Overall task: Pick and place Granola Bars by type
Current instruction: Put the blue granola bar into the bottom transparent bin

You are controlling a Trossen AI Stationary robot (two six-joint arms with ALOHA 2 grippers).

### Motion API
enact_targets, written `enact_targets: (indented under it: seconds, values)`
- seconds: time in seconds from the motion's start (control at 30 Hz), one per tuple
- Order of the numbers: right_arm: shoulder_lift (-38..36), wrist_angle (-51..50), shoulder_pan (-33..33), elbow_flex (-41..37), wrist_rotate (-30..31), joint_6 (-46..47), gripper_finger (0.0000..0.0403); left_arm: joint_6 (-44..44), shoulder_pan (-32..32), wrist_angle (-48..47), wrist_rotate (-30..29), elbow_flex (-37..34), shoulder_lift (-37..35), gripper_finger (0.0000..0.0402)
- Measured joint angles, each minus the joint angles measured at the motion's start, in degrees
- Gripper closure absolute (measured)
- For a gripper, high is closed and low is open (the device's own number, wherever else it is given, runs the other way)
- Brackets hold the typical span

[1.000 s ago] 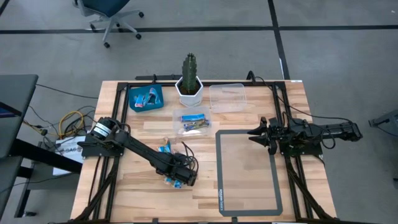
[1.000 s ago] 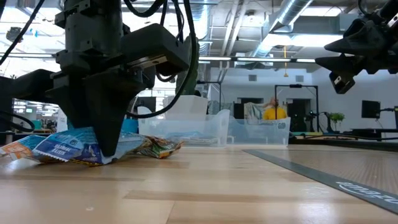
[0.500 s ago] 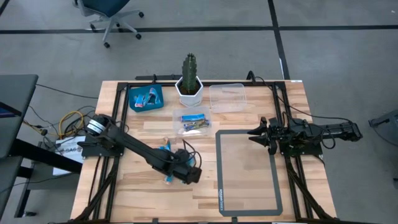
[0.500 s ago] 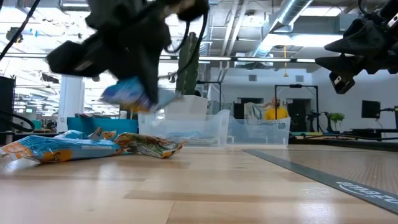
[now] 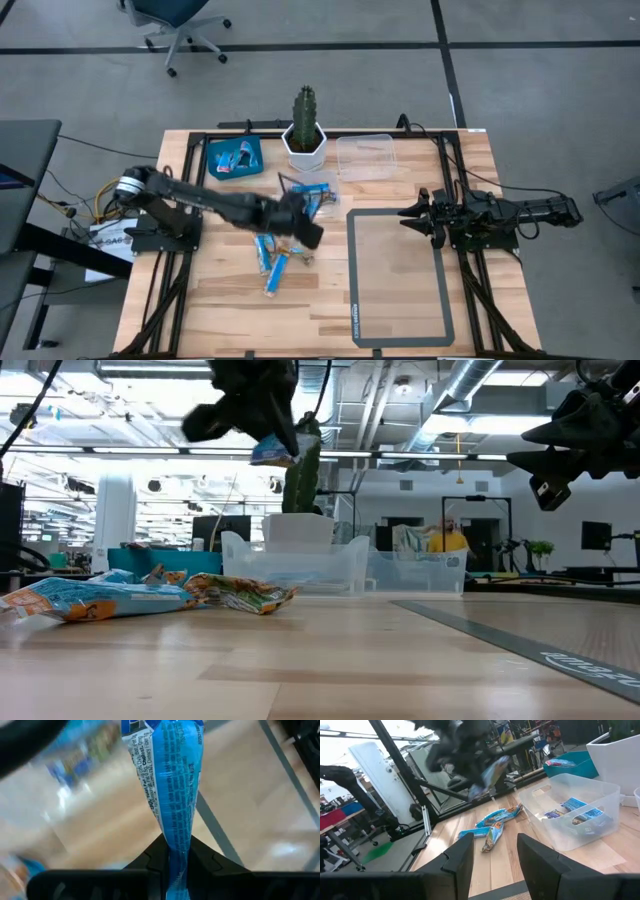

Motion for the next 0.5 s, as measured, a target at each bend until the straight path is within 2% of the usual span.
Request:
enact_targets:
  seconds: [0.13,0.37,0.5]
  values:
    - [0.02,-0.01,-0.01,0.00,0.00,0.00,0.0260,13.28,5.91,-0.29,2.23,0.00,-1.54,0.0365]
    - [0.01,-0.02,-0.02,0.00,0.00,0.00,0.0261,41.65,15.47,-0.50,11.16,0.00,-1.64,0.0365]
    - [0.01,-0.02,-0.02,0.00,0.00,0.00,0.0259,55.86,20.07,-1.33,12.25,0.00,-1.64,0.0365]
